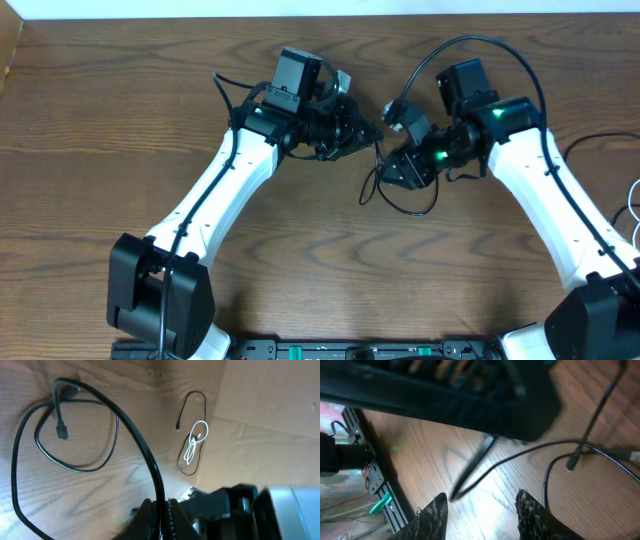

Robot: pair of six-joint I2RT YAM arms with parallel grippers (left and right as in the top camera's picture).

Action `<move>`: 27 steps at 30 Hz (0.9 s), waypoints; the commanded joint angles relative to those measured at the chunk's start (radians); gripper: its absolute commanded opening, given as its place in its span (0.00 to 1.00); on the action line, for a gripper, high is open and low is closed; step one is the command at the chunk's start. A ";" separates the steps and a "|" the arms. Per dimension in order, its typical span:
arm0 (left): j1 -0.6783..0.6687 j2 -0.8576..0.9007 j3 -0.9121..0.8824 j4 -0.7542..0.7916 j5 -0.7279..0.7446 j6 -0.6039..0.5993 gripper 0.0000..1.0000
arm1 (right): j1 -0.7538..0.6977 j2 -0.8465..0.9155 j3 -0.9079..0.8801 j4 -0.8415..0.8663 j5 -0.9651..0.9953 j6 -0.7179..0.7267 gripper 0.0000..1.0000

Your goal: Untangle cables

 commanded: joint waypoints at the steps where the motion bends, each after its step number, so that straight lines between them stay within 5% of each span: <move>1: 0.001 0.002 0.006 0.006 -0.006 -0.112 0.08 | 0.018 0.007 0.003 0.003 -0.025 0.000 0.40; 12: 0.000 0.002 0.006 0.122 0.092 -0.288 0.08 | 0.029 0.007 0.003 0.032 -0.025 0.012 0.33; 14: 0.000 0.002 0.006 0.141 0.101 -0.288 0.08 | 0.029 0.009 0.003 0.034 -0.024 0.011 0.28; 17: 0.000 0.002 0.006 0.140 0.100 -0.287 0.08 | 0.030 0.015 0.003 0.035 -0.024 0.011 0.02; 22: 0.001 0.002 0.006 0.138 0.093 -0.181 0.08 | 0.029 0.022 0.003 0.027 0.080 0.033 0.01; 23: 0.001 0.002 0.006 0.132 0.085 -0.134 0.22 | 0.029 0.022 0.003 0.028 0.142 0.067 0.01; 27: 0.001 0.002 0.006 0.030 -0.021 0.114 0.42 | 0.022 0.021 0.003 0.026 0.404 0.175 0.01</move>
